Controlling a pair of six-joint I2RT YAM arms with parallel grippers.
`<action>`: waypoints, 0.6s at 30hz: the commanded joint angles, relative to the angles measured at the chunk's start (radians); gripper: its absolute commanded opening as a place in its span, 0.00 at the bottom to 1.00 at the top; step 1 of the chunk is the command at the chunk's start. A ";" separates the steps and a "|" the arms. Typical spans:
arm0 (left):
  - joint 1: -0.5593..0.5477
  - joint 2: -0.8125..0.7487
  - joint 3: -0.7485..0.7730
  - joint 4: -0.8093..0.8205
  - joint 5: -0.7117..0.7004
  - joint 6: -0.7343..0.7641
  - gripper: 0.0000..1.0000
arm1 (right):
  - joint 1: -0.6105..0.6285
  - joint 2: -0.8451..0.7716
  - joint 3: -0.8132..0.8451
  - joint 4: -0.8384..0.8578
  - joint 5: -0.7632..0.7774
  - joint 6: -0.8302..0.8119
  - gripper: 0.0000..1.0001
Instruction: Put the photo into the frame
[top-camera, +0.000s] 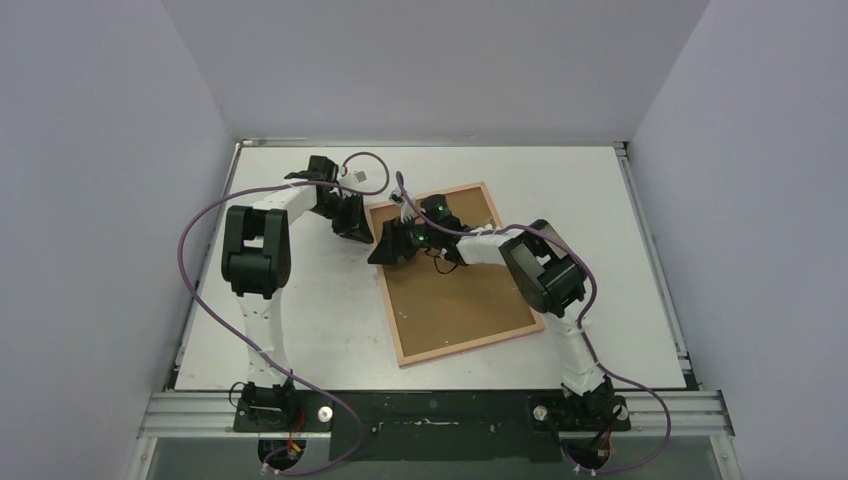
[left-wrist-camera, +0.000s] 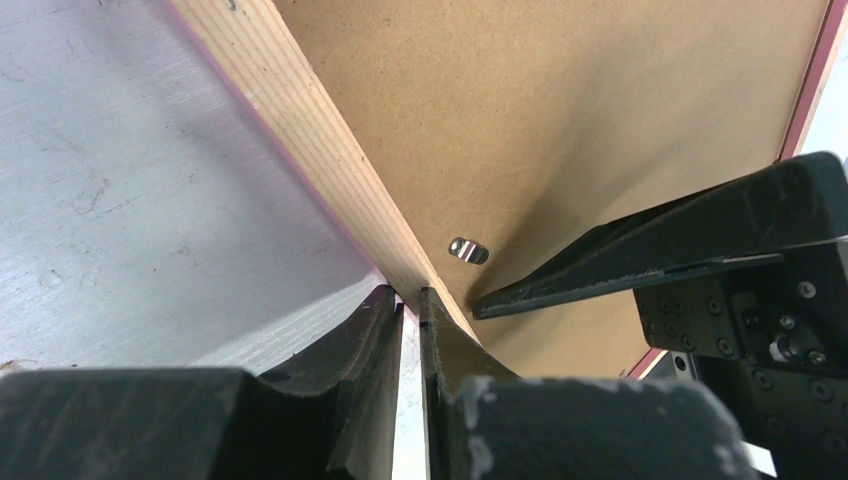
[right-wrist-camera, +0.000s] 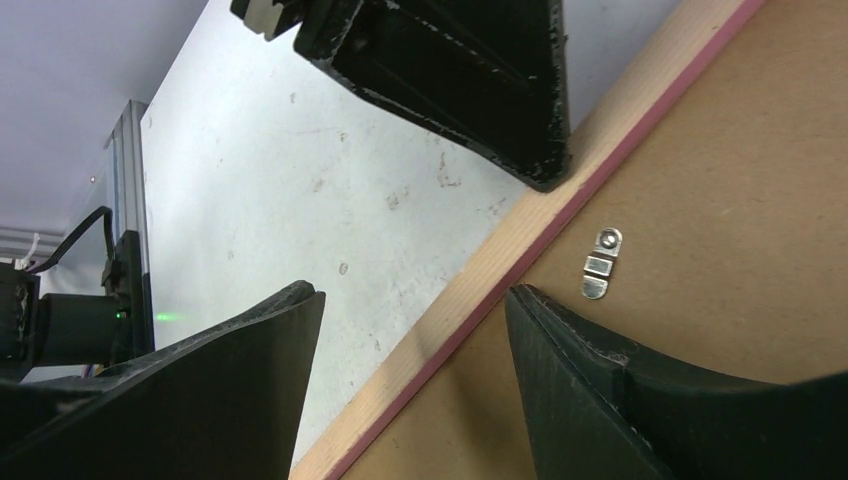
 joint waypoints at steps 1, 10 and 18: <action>0.002 -0.001 -0.021 0.044 -0.051 0.026 0.10 | 0.018 -0.036 -0.010 0.013 -0.026 0.010 0.68; 0.002 -0.004 -0.025 0.040 -0.052 0.029 0.09 | -0.061 -0.105 0.005 -0.009 -0.022 0.007 0.68; 0.002 -0.004 -0.025 0.040 -0.051 0.028 0.09 | -0.096 -0.076 0.046 -0.011 -0.018 0.026 0.69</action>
